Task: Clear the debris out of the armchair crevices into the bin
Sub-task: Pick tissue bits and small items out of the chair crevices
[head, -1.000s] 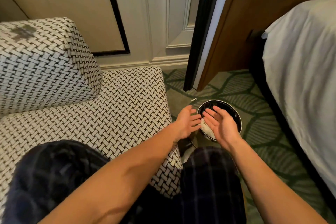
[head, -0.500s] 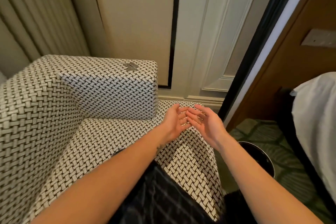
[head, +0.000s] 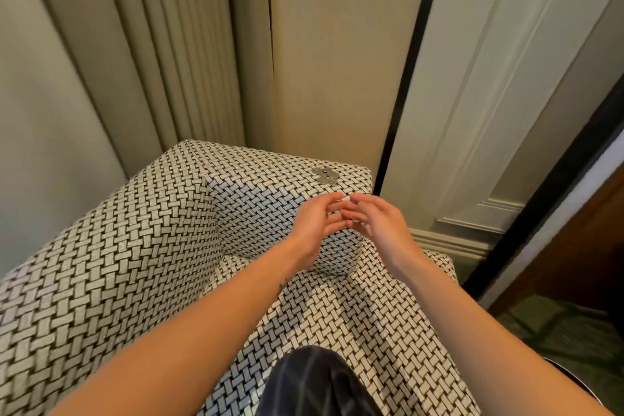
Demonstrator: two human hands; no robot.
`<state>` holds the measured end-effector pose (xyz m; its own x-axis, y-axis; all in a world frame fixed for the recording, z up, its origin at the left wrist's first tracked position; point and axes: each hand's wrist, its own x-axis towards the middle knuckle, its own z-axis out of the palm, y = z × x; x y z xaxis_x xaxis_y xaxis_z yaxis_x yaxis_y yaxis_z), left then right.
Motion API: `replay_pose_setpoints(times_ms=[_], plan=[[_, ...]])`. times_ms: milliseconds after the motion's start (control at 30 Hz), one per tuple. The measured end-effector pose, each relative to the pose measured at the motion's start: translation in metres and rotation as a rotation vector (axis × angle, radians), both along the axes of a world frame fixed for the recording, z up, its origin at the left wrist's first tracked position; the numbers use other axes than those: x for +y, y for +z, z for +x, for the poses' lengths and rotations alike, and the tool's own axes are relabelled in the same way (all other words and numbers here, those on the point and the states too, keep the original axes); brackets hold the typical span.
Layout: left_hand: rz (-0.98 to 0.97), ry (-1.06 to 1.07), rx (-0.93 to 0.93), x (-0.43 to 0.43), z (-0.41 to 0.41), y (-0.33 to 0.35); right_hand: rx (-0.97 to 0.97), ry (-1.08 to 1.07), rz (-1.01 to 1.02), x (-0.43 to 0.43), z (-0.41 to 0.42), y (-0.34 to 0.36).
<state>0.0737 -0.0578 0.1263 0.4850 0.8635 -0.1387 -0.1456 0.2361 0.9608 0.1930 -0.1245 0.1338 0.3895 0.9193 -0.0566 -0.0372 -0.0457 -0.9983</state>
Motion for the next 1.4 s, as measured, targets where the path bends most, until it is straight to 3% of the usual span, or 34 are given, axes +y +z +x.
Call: replay_pose_setpoints(times_ms=[133, 300, 400, 567, 800, 1000, 1233, 1400], plan=[[0.399, 0.055, 0.243, 0.044, -0.001, 0.016, -0.193, -0.014, 0.05, 0.042, 0.002, 0.016], [0.939, 0.143, 0.669, 0.102, -0.003, 0.002, -0.614, 0.035, 0.044, 0.098, 0.019, 0.009], [0.964, 0.104, 0.85, 0.126, -0.001, -0.012, -0.848, 0.162, -0.07, 0.118, 0.03, 0.0], [1.123, 0.059, 1.068, 0.142, 0.009, -0.022, -0.966, 0.255, -0.092, 0.138, 0.039, -0.007], [1.169, 0.115, 1.003, 0.147, 0.009, -0.032, -1.074, 0.21, 0.027, 0.148, 0.045, -0.021], [1.053, 0.159, 0.866, 0.151, 0.009, -0.032, -1.078, 0.044, 0.086, 0.147, 0.041, -0.026], [0.883, 0.158, 0.721, 0.155, 0.009, -0.028, -1.247, -0.055, 0.152, 0.139, 0.035, -0.038], [0.95, 0.194, 0.696, 0.153, 0.007, -0.029, -1.27, -0.084, 0.139, 0.136, 0.031, -0.039]])
